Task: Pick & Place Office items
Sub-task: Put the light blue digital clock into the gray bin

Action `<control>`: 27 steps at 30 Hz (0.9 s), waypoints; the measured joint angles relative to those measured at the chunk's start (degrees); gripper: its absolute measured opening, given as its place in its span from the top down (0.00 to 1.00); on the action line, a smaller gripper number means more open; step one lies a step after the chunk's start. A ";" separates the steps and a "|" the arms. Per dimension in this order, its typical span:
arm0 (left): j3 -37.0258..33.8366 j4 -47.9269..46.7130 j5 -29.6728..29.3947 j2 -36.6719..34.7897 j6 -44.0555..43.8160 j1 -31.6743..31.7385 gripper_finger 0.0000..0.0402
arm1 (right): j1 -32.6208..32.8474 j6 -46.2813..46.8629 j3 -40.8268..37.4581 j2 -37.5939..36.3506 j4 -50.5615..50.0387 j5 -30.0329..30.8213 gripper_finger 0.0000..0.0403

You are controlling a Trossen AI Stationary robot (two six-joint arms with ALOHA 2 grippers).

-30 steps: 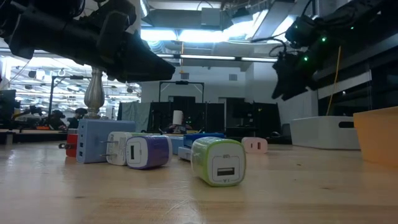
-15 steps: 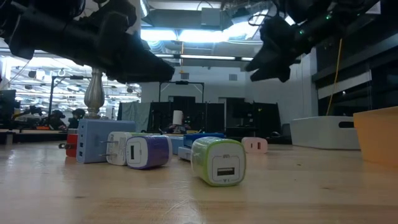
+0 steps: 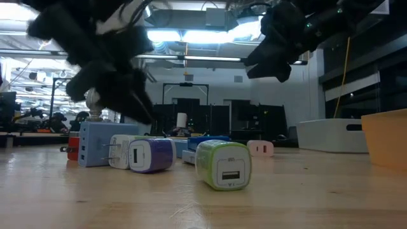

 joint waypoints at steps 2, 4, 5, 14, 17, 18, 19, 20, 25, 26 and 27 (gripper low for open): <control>4.91 -9.05 1.21 -1.04 4.18 0.85 0.52 | 0.12 -0.41 0.00 -0.01 0.81 -0.03 0.41; 9.16 -16.26 3.50 -1.24 7.77 1.59 0.52 | 0.25 -0.63 0.00 -0.01 1.04 -0.03 0.41; 10.75 -19.57 5.06 -1.18 9.98 1.91 0.52 | 0.26 -0.92 0.00 0.00 1.04 -0.04 0.41; 17.28 -37.25 10.21 -1.08 33.56 4.33 0.48 | 0.62 -2.61 0.00 0.00 1.94 -0.08 0.41; 17.27 -38.61 11.92 -1.07 36.61 5.89 0.43 | 1.06 -3.04 0.00 0.00 2.70 -0.09 0.41; 17.27 -38.55 12.27 -1.07 37.44 6.39 0.40 | 1.19 -3.06 0.00 -0.01 3.07 -0.09 0.41; 17.27 -38.54 12.52 -1.07 38.40 6.87 0.38 | 1.32 -3.20 0.00 -0.01 3.43 -0.09 0.41; 17.27 -38.73 12.61 -1.05 39.45 7.30 0.36 | 1.46 -3.25 0.00 0.00 3.80 -0.09 0.41; 17.27 -39.15 13.57 0.25 45.10 8.91 0.28 | 1.76 -3.26 0.00 0.00 4.52 -0.28 0.41; 17.27 -39.03 14.00 0.72 46.18 9.16 0.27 | 1.76 -3.26 0.00 0.00 4.52 -0.30 0.41; 17.27 -39.04 14.37 1.38 47.21 9.44 0.27 | 1.76 -3.31 0.00 -0.02 4.54 -0.28 0.41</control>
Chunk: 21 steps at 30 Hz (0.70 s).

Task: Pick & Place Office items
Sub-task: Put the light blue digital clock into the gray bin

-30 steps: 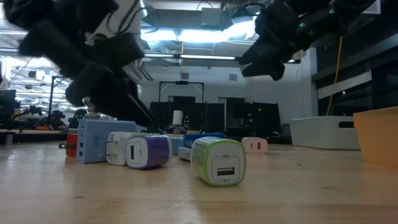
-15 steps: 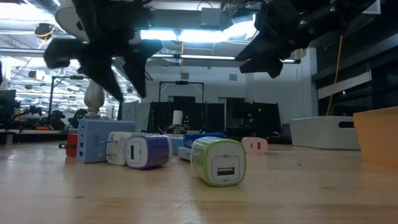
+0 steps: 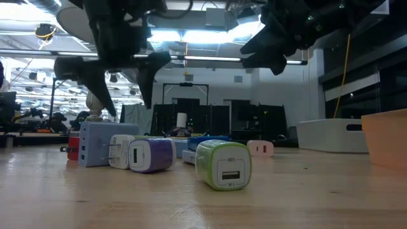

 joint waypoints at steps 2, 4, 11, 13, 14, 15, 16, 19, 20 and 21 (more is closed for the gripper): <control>0.00 0.72 0.50 1.61 1.25 0.48 0.26 | 0.00 -0.62 0.00 0.02 0.00 0.00 0.41; 0.00 1.37 0.71 3.19 1.48 0.98 0.26 | 0.00 -1.38 0.00 0.01 0.11 0.00 0.41; 0.00 6.39 0.74 7.87 2.02 2.22 0.28 | -0.02 -1.87 0.00 0.02 0.11 -0.82 0.41; 0.00 6.53 1.29 8.40 1.39 2.56 0.28 | -0.02 -1.87 0.00 0.00 0.07 -1.30 0.41; 0.00 6.47 1.55 8.53 0.80 2.60 0.28 | 0.00 -1.86 0.00 0.00 0.07 -1.32 0.41; 0.00 6.14 1.72 8.57 0.09 2.61 0.29 | 0.00 -1.85 0.00 0.01 0.07 -1.33 0.41; 0.00 5.99 1.99 8.57 -0.49 2.58 0.29 | 0.00 -1.86 0.00 0.01 0.07 -1.33 0.41; 0.00 6.05 2.37 8.57 -1.57 2.47 0.29 | -0.02 -2.11 0.00 0.01 0.07 -1.33 0.41; 0.00 6.07 2.33 8.57 -1.82 2.30 0.29 | -0.02 -2.16 0.00 0.00 0.07 -1.32 0.41; 0.00 6.07 2.53 8.57 -1.89 2.31 0.29 | -0.02 -2.26 0.00 0.00 0.07 -1.33 0.41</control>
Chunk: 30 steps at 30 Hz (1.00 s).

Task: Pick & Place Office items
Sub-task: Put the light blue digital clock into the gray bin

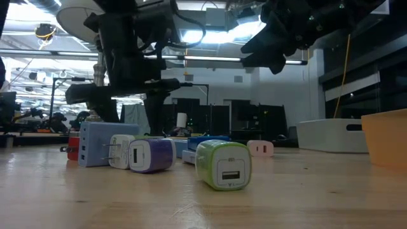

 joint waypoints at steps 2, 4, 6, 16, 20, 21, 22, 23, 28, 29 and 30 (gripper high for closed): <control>0.00 0.58 1.29 0.04 0.04 0.00 0.29 | 0.00 0.00 0.00 0.00 0.00 0.00 0.41; 0.02 2.20 2.17 0.28 0.51 0.00 0.29 | 0.00 0.00 0.00 0.00 0.00 0.00 0.41; 0.02 3.14 2.38 0.31 1.12 -0.02 0.30 | 0.00 0.00 0.00 0.00 0.00 0.00 0.41; 0.09 3.40 5.17 1.94 1.97 0.00 0.30 | 0.00 0.04 0.00 0.00 0.03 -0.20 0.41; 0.52 3.20 5.07 4.75 4.05 0.08 0.30 | 0.00 0.14 0.00 0.00 0.27 -0.20 0.41; 1.02 3.21 4.81 5.44 4.35 0.14 0.30 | 0.00 0.37 0.00 0.00 0.37 -0.20 0.41; 1.68 2.85 4.81 6.15 4.51 0.30 0.30 | 0.00 0.67 0.00 0.00 0.48 -0.20 0.41; 2.13 2.46 4.89 6.83 4.51 0.48 0.30 | 0.00 0.90 0.00 0.00 0.46 -0.20 0.41; 5.33 -1.05 7.63 9.76 4.47 1.67 0.33 | 0.00 1.05 0.00 0.00 0.48 -1.10 0.41; 5.68 -1.34 8.33 10.05 4.47 1.81 0.34 | 0.00 1.05 0.00 0.00 0.48 -1.12 0.41; 5.80 -1.24 8.91 10.14 4.52 1.88 0.36 | 0.01 1.04 0.00 0.00 0.48 -1.17 0.41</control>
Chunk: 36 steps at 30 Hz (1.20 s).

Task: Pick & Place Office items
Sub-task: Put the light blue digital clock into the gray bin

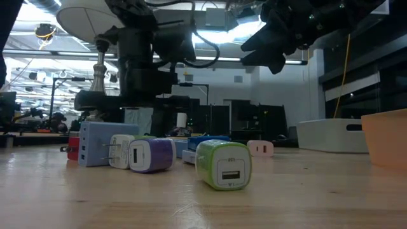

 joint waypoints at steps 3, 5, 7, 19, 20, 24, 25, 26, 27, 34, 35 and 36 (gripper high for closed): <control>0.04 0.96 1.58 0.04 0.49 0.00 0.42 | -0.01 -0.18 0.00 0.00 0.00 -0.14 0.41; 0.02 0.86 2.00 0.07 -0.15 -0.02 0.47 | -0.01 -0.34 0.00 0.00 0.00 -0.41 0.41; -0.02 0.59 2.67 0.09 -1.24 -0.02 0.52 | 0.00 -0.40 0.00 0.00 0.00 -0.52 0.41; -0.51 -0.19 -0.55 -2.26 -12.00 1.14 0.63 | 0.00 -1.73 0.00 0.00 2.59 -0.46 0.41; -0.54 -0.29 -1.55 -3.15 -12.93 1.49 0.63 | -0.01 -1.99 0.01 -0.01 3.57 -0.46 0.41; -0.29 -0.55 -7.22 -8.54 -15.66 2.62 0.63 | -0.01 -3.28 0.02 -0.24 6.28 -0.03 0.41; -0.35 -0.67 -8.26 -9.79 -16.28 2.88 0.63 | 0.01 -3.40 0.02 -0.24 6.67 0.99 0.41; -0.38 -0.76 -9.57 -11.24 -16.87 3.15 0.63 | 0.01 -3.40 0.02 -0.24 6.93 2.11 0.41; -0.36 -0.29 -11.08 -12.75 -17.41 3.44 0.63 | 0.01 -3.43 0.02 -0.24 7.05 3.48 0.41; -0.29 1.76 -26.42 -22.42 -19.26 3.85 0.63 | -0.07 -4.08 0.02 -0.24 11.23 10.23 0.41; -0.29 2.62 -29.79 -23.42 -19.24 3.85 0.63 | -0.16 -3.11 0.02 -0.24 12.88 10.24 0.41; -0.24 4.21 -33.15 -24.06 -19.21 3.85 0.63 | -0.18 -1.81 0.02 -0.24 14.59 10.23 0.41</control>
